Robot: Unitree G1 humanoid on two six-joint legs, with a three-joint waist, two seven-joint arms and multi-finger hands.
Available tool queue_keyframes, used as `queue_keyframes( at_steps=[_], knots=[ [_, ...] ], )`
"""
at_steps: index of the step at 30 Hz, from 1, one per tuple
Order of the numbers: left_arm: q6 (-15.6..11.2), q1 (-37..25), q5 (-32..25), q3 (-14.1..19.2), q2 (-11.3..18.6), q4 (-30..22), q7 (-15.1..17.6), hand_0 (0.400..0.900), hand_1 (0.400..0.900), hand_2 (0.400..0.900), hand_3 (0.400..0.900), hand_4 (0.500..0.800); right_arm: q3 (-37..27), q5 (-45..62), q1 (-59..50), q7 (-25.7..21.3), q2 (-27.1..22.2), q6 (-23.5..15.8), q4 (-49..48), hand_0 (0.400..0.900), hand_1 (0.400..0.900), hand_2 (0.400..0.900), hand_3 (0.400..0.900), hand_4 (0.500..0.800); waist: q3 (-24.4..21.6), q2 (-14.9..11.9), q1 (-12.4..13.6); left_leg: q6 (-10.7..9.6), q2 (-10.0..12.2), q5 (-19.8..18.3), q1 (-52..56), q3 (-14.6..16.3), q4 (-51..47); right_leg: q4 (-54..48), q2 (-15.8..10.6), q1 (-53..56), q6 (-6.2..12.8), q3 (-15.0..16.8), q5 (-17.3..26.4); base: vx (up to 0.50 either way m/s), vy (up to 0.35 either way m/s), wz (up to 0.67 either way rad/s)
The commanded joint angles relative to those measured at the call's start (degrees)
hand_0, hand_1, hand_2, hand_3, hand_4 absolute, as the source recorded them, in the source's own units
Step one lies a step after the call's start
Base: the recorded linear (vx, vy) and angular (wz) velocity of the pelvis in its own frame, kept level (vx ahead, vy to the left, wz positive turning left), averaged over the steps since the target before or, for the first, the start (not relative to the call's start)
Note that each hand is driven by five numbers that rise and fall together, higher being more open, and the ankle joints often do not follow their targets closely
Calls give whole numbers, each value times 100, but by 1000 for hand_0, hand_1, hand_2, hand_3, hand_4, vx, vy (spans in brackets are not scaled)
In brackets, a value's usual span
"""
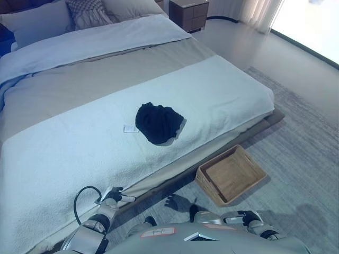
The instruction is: Put the clothes on the bed into the basket.
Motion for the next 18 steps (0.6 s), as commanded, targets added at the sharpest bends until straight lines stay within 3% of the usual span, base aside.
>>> queue_keyframes(
  at_steps=[1, 18],
  knots=[
    [-178, -587, 262, 27, -23, 278, 75, 900, 900, 900, 900, 800, 198, -87, -617, -73, -217, -44, 355, 900, 900, 900, 900, 800, 96, 193, 79, -143, 13, -382, 189, -491, 34, 40, 265, 128, 88, 135, -378, 0, 0, 0],
    [-141, -496, 305, 118, 24, 463, 122, 900, 900, 900, 900, 800, 174, -110, -630, -70, -233, -33, 349, 900, 900, 900, 900, 800, 162, 172, 113, -90, -43, -404, 170, -523, 34, 81, 229, 88, 118, 139, -386, 3, 7, 1]
  ],
)
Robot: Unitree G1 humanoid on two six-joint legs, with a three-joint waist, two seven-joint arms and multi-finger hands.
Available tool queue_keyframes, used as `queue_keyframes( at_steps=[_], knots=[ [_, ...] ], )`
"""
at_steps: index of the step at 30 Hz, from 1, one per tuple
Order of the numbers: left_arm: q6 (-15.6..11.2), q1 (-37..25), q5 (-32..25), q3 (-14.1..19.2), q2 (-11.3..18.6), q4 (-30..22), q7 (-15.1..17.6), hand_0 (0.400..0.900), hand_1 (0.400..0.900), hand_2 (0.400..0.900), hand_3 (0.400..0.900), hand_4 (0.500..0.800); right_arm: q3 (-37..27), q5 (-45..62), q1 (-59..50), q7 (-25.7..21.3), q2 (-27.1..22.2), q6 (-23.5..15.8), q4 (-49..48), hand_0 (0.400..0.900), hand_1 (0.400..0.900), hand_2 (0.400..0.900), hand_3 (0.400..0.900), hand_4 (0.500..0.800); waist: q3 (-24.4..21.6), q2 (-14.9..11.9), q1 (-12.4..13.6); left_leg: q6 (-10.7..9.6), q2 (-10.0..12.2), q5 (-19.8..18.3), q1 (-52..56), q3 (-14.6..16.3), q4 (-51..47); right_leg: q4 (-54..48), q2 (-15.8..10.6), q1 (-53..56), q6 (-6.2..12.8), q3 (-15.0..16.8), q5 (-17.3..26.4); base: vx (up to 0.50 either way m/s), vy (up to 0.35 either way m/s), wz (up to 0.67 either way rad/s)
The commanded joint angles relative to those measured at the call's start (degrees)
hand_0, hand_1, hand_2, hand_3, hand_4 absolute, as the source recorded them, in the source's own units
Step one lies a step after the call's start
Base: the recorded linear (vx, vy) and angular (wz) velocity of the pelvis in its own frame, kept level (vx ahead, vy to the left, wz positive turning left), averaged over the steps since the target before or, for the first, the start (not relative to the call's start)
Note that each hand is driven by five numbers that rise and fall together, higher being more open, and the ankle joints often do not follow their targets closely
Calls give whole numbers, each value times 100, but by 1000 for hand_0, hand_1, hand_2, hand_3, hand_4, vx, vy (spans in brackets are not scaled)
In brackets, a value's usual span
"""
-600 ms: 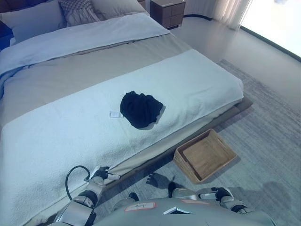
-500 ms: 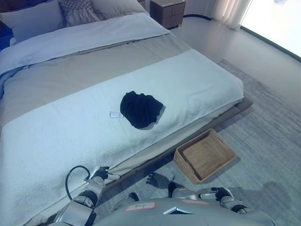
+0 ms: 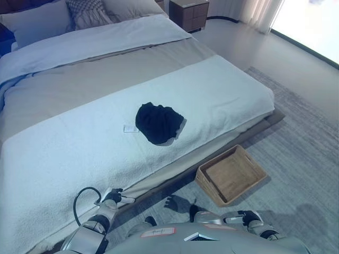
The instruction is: Put the clothes on the bed into the basket.
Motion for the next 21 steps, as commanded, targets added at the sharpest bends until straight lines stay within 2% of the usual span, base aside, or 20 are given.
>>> queue_keyframes(
  at_steps=[1, 9, 15, 16, 17, 19, 21],
  knots=[
    [-129, -525, 307, 118, 20, 418, 118, 900, 900, 900, 900, 800, 176, -110, -631, -66, -230, -27, 338, 900, 900, 900, 900, 800, 171, 172, 113, -79, -54, -409, 172, -527, 34, 94, 220, 87, 121, 140, -385, 12, 53, 4],
    [-123, -602, 232, 73, 55, 429, 157, 900, 900, 900, 900, 800, 310, -217, -834, -28, -212, 33, 310, 900, 900, 900, 900, 800, 271, 152, 197, 94, -246, -430, 38, -662, 67, 401, 53, -94, 196, 149, -420, 8, 99, 10],
    [-103, -805, 208, -60, 105, 500, 111, 900, 900, 900, 900, 800, 601, -354, -1395, -57, -283, 29, 12, 900, 900, 900, 900, 800, 392, 106, 312, 269, -419, -512, -41, -940, 182, 1565, -137, -491, 262, 68, -541, 37, 181, 40],
    [-116, -918, 211, -174, 123, 458, 109, 900, 900, 900, 900, 800, 711, -254, -1790, -107, -357, -12, -254, 900, 900, 900, 900, 800, 558, 99, 283, 366, -492, -526, 29, -1025, 218, 2463, -204, -816, 243, 205, -228, 14, 173, 51],
    [-118, -1024, 209, -264, 121, 428, 108, 900, 900, 900, 900, 800, 796, -212, -2032, -148, -400, -37, -371, 900, 900, 900, 900, 800, 632, 103, 254, 387, -498, -510, 39, -1091, 219, 2873, -158, -1026, 204, 365, -182, 27, 205, 60],
    [-112, -1133, 204, -353, 148, 358, 104, 900, 900, 900, 900, 800, 853, -94, -2429, -207, -540, -60, -514, 900, 900, 900, 900, 800, 712, 127, 232, 379, -503, -466, 112, -1208, 96, 3019, 29, -1383, 133, 626, -228, 51, 84, 55],
    [-125, -1244, 175, -448, 141, 328, 121, 900, 900, 900, 900, 800, 949, -11, -2906, -275, -648, -62, -555, 900, 900, 900, 900, 800, 790, 158, 241, 321, -479, -467, 137, -1336, 39, 2449, 154, -1564, 102, 782, -318, 102, 12, 64]
  ],
)
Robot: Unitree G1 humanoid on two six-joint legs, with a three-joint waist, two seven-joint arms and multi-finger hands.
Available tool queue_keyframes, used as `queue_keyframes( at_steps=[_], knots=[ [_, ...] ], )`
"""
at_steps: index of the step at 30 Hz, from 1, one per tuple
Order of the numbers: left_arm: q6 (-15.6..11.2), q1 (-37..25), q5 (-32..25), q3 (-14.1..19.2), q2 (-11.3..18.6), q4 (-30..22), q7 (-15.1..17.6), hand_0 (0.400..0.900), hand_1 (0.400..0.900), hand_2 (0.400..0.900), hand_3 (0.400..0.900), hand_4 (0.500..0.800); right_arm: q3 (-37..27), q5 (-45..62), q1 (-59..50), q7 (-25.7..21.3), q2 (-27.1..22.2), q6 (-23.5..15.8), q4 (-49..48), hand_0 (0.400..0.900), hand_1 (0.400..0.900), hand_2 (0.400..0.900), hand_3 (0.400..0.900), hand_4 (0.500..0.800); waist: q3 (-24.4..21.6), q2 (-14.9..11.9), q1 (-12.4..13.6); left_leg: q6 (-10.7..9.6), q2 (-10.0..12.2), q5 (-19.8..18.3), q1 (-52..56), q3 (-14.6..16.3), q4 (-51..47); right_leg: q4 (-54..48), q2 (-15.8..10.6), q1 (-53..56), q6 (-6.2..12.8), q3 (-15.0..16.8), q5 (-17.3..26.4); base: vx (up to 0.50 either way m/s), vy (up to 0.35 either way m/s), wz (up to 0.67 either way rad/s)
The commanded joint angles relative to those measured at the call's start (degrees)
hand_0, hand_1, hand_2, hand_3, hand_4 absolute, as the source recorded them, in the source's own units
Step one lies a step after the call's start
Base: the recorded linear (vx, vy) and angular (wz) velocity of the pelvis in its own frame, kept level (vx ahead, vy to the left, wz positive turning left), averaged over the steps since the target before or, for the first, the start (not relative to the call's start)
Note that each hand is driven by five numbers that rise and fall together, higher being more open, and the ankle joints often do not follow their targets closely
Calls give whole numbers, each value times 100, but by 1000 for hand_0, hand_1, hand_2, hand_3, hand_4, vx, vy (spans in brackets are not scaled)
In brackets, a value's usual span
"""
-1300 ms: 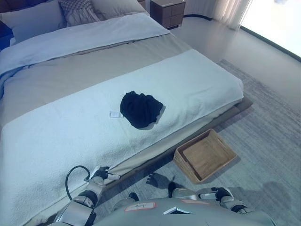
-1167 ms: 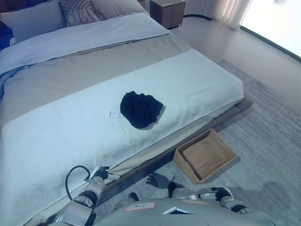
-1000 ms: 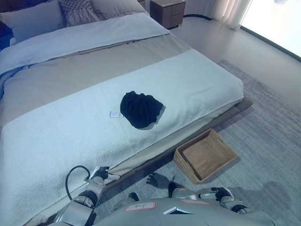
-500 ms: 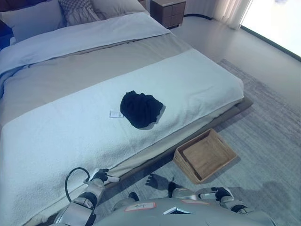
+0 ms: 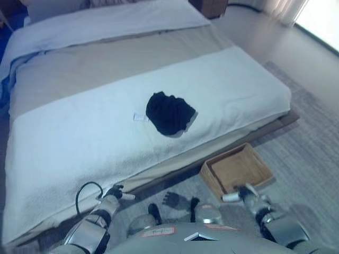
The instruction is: Put the clothes on the bed into the basket.
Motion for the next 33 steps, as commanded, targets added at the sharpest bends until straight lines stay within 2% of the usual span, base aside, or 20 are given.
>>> queue_keyframes(
  at_steps=[1, 4, 7, 9, 12, 15, 16, 18, 20, 25, 33],
  knots=[
    [-99, -617, 150, -38, 166, 51, 136, 900, 900, 900, 900, 800, 170, 185, -1536, -369, -458, -174, -240, 900, 900, 900, 900, 800, 181, 12, 114, -162, -337, -541, 373, -249, 27, -668, 350, -289, -62, 542, -15, 143, -56, 75],
    [-142, -636, 88, -113, 191, 35, 172, 900, 900, 900, 900, 800, 363, 91, -2087, -457, -636, -182, -276, 900, 900, 900, 900, 800, 297, -84, 119, -242, -390, -663, 413, -528, 26, -2080, 517, -408, 120, 935, 435, 168, -108, 81],
    [-168, -519, 30, -151, 187, -21, 176, 900, 900, 900, 900, 800, 430, 49, -2439, -556, -915, -157, -592, 900, 900, 900, 900, 800, 312, -140, 121, -312, -415, -801, 482, -799, 26, -2331, 616, -535, 183, 1217, 667, 253, -168, 85],
    [-174, -382, 36, -143, 160, -7, 189, 900, 900, 900, 900, 800, 486, -3, -2484, -655, -980, -183, -950, 900, 900, 900, 900, 800, 242, -126, 86, -377, -363, -870, 575, -1038, 26, -2253, 688, -447, 125, 1468, 679, 315, -230, 96],
    [-124, -248, 26, -114, 69, 58, 252, 900, 900, 900, 900, 800, 522, 33, -2500, -750, -1028, -209, -1389, 900, 900, 900, 900, 800, 144, 40, -24, -504, -158, -877, 563, -1182, 137, -1918, 787, -523, -32, 1284, 452, 321, -260, 78],
    [-78, -282, 45, -174, -29, 125, 286, 900, 900, 900, 900, 800, 531, -43, -2507, -879, -1169, -217, -1823, 900, 900, 900, 900, 800, 119, 181, -153, -620, 31, -835, 373, -1080, 368, -1840, 727, -456, -152, 950, 228, 234, -230, 93],
    [-59, -353, 35, -219, -67, 144, 319, 900, 900, 900, 900, 800, 506, -29, -2545, -936, -1233, -206, -1852, 900, 900, 900, 900, 800, 137, 224, -201, -651, 81, -768, 269, -950, 376, -1865, 673, -442, -167, 809, 197, 136, -178, 118],
    [-6, -425, 71, -263, -113, 226, 334, 900, 900, 900, 900, 800, 478, -13, -2660, -989, -1348, -181, -1867, 900, 900, 900, 900, 800, 193, 325, -287, -709, 235, -565, 117, -435, 267, -1889, 546, -456, -181, 492, 133, 94, -143, 99],
    [15, -489, 73, -308, -95, 272, 338, 900, 900, 900, 900, 800, 526, 29, -2969, -1026, -1499, -142, -1759, 900, 900, 900, 900, 800, 261, 429, -300, -776, 304, -365, -36, -159, 160, -1894, 522, -555, -207, 364, 100, 34, -103, 41],
    [-1, -547, 12, -348, 18, 405, 404, 900, 900, 900, 900, 800, 853, -64, -3779, -1164, -1383, -104, -1280, 900, 900, 900, 900, 800, 348, 687, -165, -872, 410, -72, -405, 3, 26, -1782, 656, -1064, -250, 344, 71, 51, -87, -2],
    [-124, -599, -111, -621, 104, 230, 437, 900, 900, 900, 900, 800, 1334, -264, -4639, -1063, -1363, -5, 144, 900, 900, 900, 900, 800, 555, 904, 155, -984, 438, 239, -960, -83, 26, -1728, 716, -1576, -313, 323, 66, 20, -45, 5]
  ],
)
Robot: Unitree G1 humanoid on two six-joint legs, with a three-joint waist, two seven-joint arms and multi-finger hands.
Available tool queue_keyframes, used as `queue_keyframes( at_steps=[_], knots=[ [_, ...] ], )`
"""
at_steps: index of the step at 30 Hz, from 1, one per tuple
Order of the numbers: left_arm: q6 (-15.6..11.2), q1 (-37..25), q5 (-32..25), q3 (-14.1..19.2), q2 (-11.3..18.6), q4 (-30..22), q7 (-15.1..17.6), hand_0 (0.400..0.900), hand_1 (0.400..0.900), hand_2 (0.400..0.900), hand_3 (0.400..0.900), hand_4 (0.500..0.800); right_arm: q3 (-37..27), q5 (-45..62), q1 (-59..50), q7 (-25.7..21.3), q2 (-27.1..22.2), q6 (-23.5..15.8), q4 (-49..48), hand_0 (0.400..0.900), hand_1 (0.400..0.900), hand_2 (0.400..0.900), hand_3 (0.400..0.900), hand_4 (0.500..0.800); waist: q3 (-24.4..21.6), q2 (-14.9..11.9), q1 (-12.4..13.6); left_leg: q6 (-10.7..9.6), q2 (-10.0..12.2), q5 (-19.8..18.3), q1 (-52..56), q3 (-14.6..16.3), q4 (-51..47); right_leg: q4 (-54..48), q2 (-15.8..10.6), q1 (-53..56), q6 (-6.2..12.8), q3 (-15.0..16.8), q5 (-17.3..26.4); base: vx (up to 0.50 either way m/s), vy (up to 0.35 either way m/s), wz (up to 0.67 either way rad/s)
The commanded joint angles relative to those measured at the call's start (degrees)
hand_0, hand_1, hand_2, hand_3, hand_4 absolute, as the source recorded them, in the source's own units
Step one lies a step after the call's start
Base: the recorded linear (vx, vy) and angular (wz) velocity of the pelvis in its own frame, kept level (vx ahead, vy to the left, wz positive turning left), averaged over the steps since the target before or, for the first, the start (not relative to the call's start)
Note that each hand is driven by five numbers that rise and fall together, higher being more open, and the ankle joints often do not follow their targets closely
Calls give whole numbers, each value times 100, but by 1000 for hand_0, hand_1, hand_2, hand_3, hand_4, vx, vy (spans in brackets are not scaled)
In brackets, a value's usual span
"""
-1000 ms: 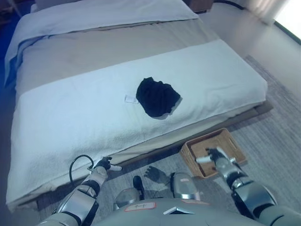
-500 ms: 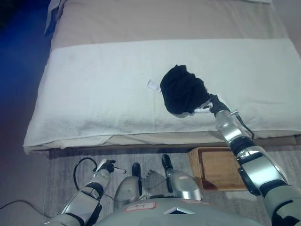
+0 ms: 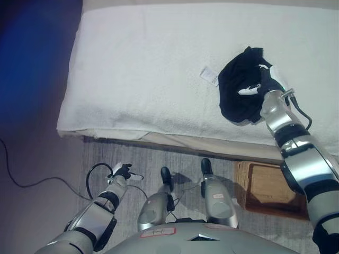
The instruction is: Put the clothes on the bed into the basket.
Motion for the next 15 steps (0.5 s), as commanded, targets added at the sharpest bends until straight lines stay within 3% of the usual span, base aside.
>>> queue_keyframes(
  at_steps=[1, 15],
  knots=[
    [-89, -56, -67, -201, 179, 45, 164, 900, 900, 900, 900, 800, 310, -319, -976, -216, -110, -56, 697, 900, 900, 900, 900, 800, 105, -24, 155, -275, 81, -72, 703, 205, -39, -2, 262, -652, 15, 334, 125, 1, -14, 7],
    [-143, -701, -204, -386, 24, -250, 308, 900, 900, 900, 900, 800, 836, -1085, -944, 129, -252, 69, 1126, 900, 900, 900, 900, 800, 448, 450, 243, -358, -223, 145, 136, 112, -39, -103, 125, -1193, 50, 559, 331, 1, 20, -3]
  ],
)
